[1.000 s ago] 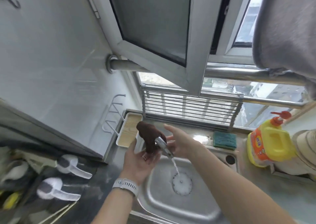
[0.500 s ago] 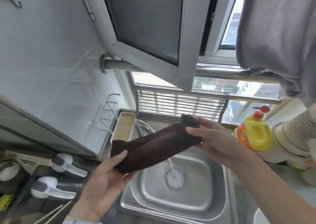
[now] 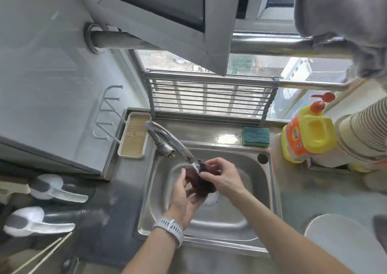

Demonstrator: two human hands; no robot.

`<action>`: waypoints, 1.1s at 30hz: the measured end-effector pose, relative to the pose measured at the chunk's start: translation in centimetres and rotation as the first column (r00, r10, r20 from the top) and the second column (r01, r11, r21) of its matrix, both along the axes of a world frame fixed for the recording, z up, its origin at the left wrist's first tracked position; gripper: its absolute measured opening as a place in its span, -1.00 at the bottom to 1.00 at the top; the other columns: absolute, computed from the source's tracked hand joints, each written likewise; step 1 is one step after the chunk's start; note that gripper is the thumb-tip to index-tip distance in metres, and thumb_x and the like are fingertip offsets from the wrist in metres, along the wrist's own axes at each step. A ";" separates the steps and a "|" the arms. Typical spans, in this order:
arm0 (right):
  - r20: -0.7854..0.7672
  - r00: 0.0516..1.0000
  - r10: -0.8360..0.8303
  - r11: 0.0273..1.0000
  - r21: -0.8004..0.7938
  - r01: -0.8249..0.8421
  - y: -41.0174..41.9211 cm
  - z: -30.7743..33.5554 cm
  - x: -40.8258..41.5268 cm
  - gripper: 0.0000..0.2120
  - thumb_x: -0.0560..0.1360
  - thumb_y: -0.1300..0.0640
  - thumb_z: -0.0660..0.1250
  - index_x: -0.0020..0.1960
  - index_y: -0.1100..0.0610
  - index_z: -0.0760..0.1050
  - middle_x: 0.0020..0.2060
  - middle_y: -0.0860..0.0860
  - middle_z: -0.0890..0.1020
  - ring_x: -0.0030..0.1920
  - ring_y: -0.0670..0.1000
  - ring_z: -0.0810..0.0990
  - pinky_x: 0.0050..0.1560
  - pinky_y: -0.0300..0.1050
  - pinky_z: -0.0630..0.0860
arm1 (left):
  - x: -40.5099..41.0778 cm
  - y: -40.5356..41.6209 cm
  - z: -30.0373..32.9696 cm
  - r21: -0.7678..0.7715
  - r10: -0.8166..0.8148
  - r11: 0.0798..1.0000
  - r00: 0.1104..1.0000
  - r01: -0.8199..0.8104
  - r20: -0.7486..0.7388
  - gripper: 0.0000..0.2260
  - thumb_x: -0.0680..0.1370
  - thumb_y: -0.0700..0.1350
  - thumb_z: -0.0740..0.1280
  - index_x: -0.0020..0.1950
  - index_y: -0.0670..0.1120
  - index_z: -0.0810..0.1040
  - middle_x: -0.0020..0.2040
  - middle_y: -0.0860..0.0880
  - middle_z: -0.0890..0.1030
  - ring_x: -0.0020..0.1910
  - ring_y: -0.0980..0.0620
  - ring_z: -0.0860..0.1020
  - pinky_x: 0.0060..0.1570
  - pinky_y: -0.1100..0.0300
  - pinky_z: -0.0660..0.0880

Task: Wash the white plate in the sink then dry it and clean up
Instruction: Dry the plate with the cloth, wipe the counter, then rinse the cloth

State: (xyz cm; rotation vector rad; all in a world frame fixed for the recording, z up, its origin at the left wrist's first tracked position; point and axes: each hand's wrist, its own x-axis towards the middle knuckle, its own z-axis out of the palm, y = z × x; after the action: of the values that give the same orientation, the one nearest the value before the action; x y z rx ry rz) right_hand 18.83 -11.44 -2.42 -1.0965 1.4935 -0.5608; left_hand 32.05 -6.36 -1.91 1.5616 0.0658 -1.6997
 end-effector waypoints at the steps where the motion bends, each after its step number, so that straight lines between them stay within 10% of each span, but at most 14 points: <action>1: -0.055 0.995 0.086 0.995 -0.048 -0.088 0.8 -0.2 0.5 -0.66 0.28 0.08 0.60 0.02 -0.01 0.61 -0.11 -0.07 0.70 -0.06 -0.09 0.66 -0.02 -0.22 0.59 | -0.4 0.0 0.1 -0.005 0.008 1.000 1.000 -0.008 -0.029 -0.49 0.68 0.26 0.19 0.27 -0.12 0.64 0.16 -0.30 0.72 0.17 -0.27 0.68 0.14 -0.09 0.63; 8: -0.218 0.965 0.145 0.975 -0.135 -0.177 0.8 -2.3 -0.5 -0.68 0.37 0.26 0.40 0.07 -0.02 0.52 -0.09 -0.15 0.70 -0.04 -0.16 0.64 -0.04 -0.34 0.49 | 1.0 1.6 -0.4 -0.071 -0.244 0.966 0.968 0.248 0.054 -0.63 0.72 0.05 0.17 0.38 -0.11 0.60 0.20 -0.21 0.73 0.19 -0.18 0.68 0.35 -0.09 0.51; 13: -0.120 0.945 0.306 0.945 -0.083 -0.316 -1.4 -1.8 -1.3 -0.76 0.42 0.23 0.43 0.04 -0.01 0.59 -0.11 -0.08 0.73 -0.06 -0.13 0.69 0.04 -0.12 0.62 | 3.2 1.0 -2.5 0.052 -0.448 0.602 0.282 0.797 0.848 -0.08 0.38 0.05 0.59 0.61 0.07 0.16 0.49 0.07 0.34 0.47 0.10 0.34 0.48 0.10 0.35; 16: -0.115 0.882 0.458 0.863 -0.182 -0.472 -1.1 -0.6 -0.3 -0.73 0.35 0.26 0.44 0.00 0.01 0.66 -0.14 -0.10 0.73 -0.12 -0.17 0.68 0.01 -0.18 0.61 | 3.5 -1.4 -3.0 0.055 -0.481 0.464 0.199 0.884 0.854 0.06 0.28 0.07 0.60 0.65 0.15 0.08 0.36 0.03 0.49 0.33 0.07 0.47 0.34 0.11 0.46; 19: -0.213 0.814 0.541 0.761 -0.290 -0.581 -0.6 -0.3 -0.3 -0.71 0.30 0.19 0.50 0.02 0.02 0.66 -0.11 -0.12 0.66 -0.13 -0.17 0.60 -0.02 -0.28 0.52 | 3.4 -3.6 -4.0 0.121 -0.468 0.323 0.047 0.939 0.882 -0.48 0.36 0.04 0.48 0.33 0.04 0.60 0.14 -0.01 0.71 0.17 -0.01 0.67 0.17 0.08 0.59; 22: 0.114 0.928 0.354 0.932 -0.125 -0.340 -1.0 -0.1 -2.3 -0.70 0.36 0.19 0.56 0.07 0.10 0.63 -0.07 0.02 0.71 -0.03 -0.02 0.70 0.07 -0.13 0.60 | 3.6 -4.1 -4.9 0.264 -0.381 0.246 -0.157 0.933 0.911 -0.84 0.51 -0.01 0.42 0.01 -0.06 0.66 -0.05 -0.10 0.67 -0.01 -0.12 0.65 0.02 0.04 0.57; 25: 0.296 0.951 0.087 0.967 0.203 -0.152 -2.5 -1.5 -4.9 -0.65 0.40 0.00 0.56 0.15 0.08 0.65 0.07 0.05 0.72 0.17 0.07 0.66 0.21 0.02 0.58 | 4.2 -3.5 -5.9 0.177 -0.268 0.214 -0.116 0.961 0.956 -0.78 0.52 -0.08 0.27 0.16 0.01 0.50 -0.01 -0.11 0.62 -0.05 -0.14 0.61 -0.06 0.09 0.54; 28: 0.539 0.838 -0.084 0.743 0.594 -0.307 -3.4 -3.7 -5.6 -0.45 0.45 -0.10 0.49 0.35 0.15 0.53 0.32 0.24 0.56 0.33 0.28 0.53 0.32 0.28 0.47 | 4.7 -3.4 -5.9 0.073 -0.164 0.085 -0.058 0.994 0.985 -0.63 0.49 -0.20 0.35 0.25 0.03 0.39 0.28 -0.12 0.57 0.01 -0.12 0.60 -0.09 0.14 0.53; 33: 0.726 0.668 0.165 0.590 0.470 -0.657 -4.1 -4.7 -3.1 -0.62 0.60 0.12 0.29 0.35 0.28 0.46 0.25 0.31 0.58 0.28 0.31 0.54 0.29 0.02 0.52 | 4.8 -3.7 -4.7 -0.022 -0.222 -0.068 0.006 0.997 0.975 -0.73 0.61 -0.11 0.12 0.32 0.00 0.27 0.52 -0.18 0.44 0.27 -0.16 0.58 0.20 0.12 0.57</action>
State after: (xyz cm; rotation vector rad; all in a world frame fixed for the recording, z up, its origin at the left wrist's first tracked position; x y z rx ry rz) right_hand 15.74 -15.49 -7.08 -0.5197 0.6579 0.0655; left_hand 36.83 -10.04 -6.58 1.2871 -2.3695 -0.9974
